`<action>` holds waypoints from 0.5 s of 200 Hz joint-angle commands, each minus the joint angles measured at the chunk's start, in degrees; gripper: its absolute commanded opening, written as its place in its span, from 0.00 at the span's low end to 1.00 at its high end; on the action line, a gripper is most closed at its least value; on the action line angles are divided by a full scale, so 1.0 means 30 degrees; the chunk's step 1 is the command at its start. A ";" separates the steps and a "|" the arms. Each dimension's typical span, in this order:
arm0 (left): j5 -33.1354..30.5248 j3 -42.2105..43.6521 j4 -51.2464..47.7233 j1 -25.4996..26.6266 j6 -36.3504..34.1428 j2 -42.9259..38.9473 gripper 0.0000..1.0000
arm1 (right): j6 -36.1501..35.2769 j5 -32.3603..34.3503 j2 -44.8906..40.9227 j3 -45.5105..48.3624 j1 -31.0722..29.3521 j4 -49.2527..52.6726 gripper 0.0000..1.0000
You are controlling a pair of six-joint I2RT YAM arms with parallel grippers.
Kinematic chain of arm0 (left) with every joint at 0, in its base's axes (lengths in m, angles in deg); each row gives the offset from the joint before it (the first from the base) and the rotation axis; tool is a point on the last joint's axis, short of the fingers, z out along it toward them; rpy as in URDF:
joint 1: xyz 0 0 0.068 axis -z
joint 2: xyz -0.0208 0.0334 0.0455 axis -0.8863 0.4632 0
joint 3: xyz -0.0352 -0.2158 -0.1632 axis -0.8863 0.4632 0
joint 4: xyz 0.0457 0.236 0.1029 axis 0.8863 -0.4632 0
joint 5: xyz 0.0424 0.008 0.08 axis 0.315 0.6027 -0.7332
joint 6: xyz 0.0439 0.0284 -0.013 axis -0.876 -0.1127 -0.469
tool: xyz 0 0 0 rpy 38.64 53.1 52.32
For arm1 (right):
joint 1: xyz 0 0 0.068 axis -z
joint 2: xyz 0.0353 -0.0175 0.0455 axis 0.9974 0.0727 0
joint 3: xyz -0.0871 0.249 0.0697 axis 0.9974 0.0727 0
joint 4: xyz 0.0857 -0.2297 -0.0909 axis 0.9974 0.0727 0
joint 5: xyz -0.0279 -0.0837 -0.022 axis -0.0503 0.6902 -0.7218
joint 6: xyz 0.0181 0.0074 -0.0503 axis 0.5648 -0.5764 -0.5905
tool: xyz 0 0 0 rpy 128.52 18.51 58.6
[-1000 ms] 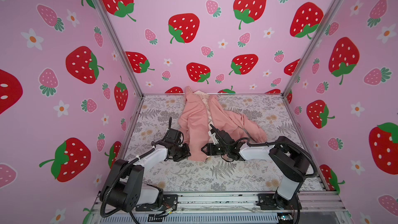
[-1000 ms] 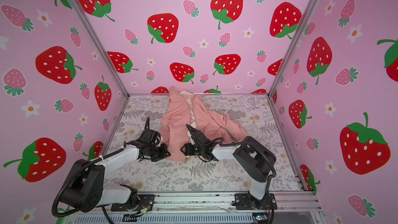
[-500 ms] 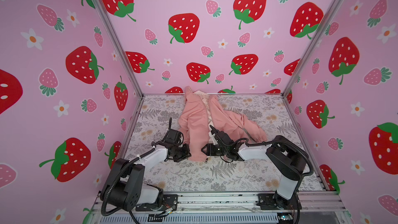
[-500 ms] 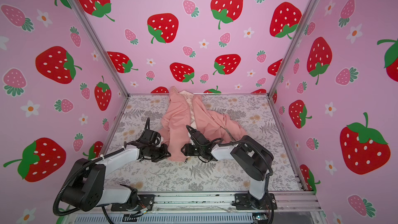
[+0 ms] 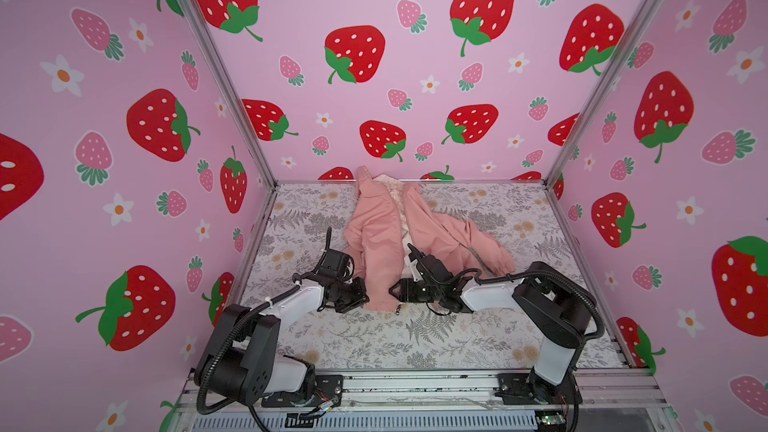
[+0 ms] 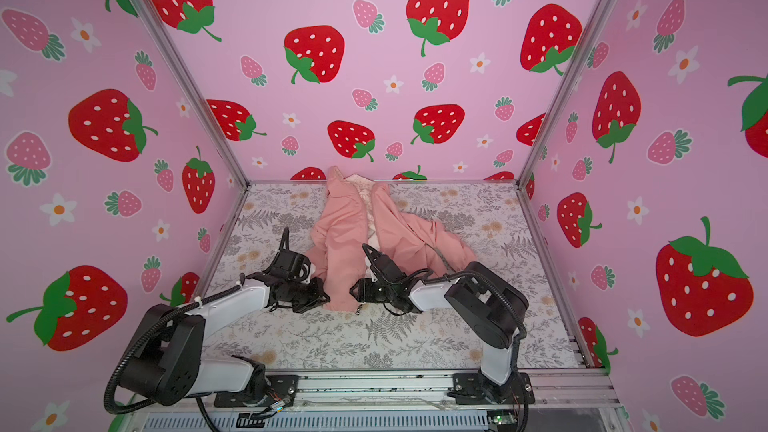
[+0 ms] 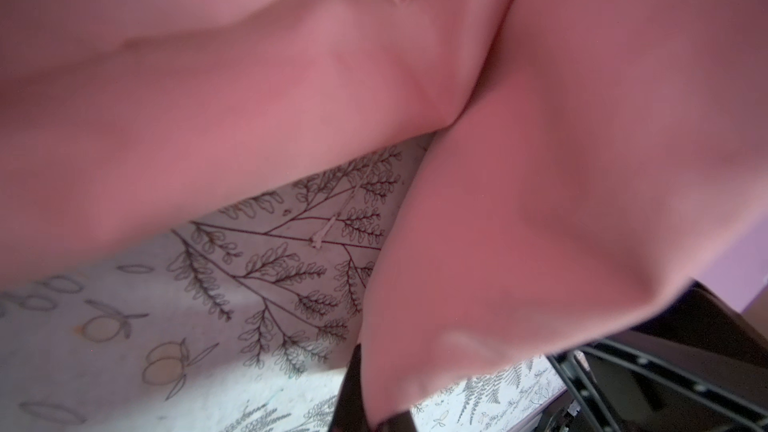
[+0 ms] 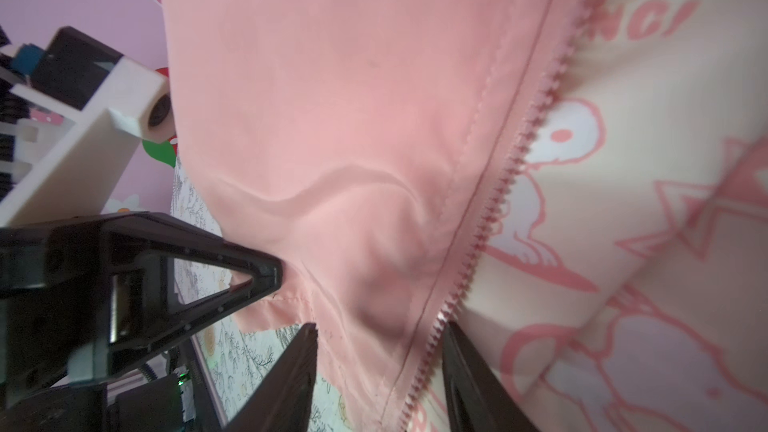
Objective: Zip up the jacket
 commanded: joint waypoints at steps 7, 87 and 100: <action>0.0421 0.0295 0.0255 -0.0122 0.0146 0.0192 0.01 | 0.1332 -0.1503 0.0180 0.0898 -0.0022 -0.2880 0.51; 0.0524 0.0341 0.0316 -0.0285 0.0174 0.0186 0.01 | 0.2680 -0.2545 -0.0435 0.2312 -0.0111 -0.5559 0.43; 0.0525 0.0344 0.0327 -0.0294 0.0160 0.0171 0.01 | 0.2608 -0.2205 -0.0564 0.2296 -0.0111 -0.4995 0.43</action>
